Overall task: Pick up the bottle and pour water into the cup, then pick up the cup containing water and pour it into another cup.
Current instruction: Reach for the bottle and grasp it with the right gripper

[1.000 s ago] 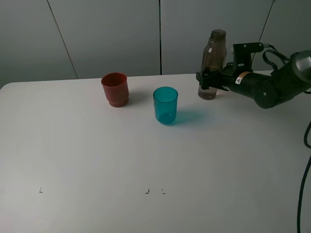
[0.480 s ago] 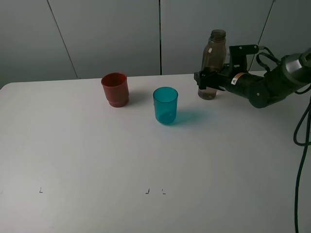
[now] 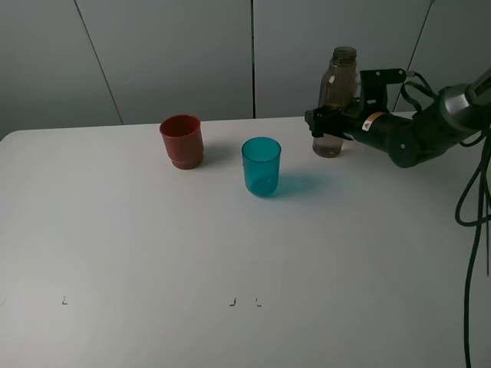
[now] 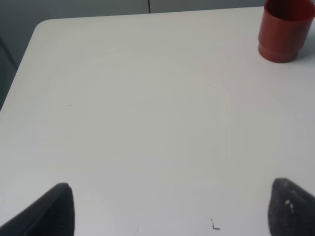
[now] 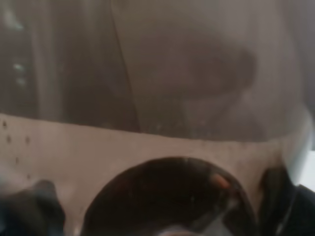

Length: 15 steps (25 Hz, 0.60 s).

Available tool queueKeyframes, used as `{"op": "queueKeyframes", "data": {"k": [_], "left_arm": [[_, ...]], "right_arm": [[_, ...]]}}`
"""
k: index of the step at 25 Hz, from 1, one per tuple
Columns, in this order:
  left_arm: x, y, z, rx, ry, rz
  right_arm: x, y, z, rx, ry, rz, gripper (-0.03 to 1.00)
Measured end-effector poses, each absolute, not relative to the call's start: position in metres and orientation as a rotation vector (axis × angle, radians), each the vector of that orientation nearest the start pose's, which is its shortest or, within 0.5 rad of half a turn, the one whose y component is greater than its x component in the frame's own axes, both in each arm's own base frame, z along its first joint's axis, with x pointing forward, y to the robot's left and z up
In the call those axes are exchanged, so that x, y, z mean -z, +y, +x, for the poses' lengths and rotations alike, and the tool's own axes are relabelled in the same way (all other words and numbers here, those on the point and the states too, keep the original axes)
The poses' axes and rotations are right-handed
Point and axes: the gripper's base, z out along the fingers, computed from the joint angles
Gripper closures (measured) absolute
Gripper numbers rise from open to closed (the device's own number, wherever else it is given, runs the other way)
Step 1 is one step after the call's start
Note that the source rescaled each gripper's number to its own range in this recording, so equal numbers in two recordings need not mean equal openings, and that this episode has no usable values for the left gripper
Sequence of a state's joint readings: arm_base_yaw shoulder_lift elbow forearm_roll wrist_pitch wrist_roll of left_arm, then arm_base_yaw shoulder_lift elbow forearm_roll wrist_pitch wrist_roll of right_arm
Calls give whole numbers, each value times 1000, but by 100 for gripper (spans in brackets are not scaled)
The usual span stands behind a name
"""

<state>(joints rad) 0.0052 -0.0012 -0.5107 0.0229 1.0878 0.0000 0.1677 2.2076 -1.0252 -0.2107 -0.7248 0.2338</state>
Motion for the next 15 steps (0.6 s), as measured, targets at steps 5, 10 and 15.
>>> {"op": "queueKeyframes", "data": {"k": [5,10,15], "left_arm": [[-278,2,-7,-31,2059,-7],[-278,2,-7,-31,2059,-7],[-278,2,-7,-31,2059,-7]], "right_arm": [[-81,81,410,-294,1948,-165,-3],[-85,82,414,-293,1936,-163,-3],[-92,83,421,-294,1904,-163,-3]]}}
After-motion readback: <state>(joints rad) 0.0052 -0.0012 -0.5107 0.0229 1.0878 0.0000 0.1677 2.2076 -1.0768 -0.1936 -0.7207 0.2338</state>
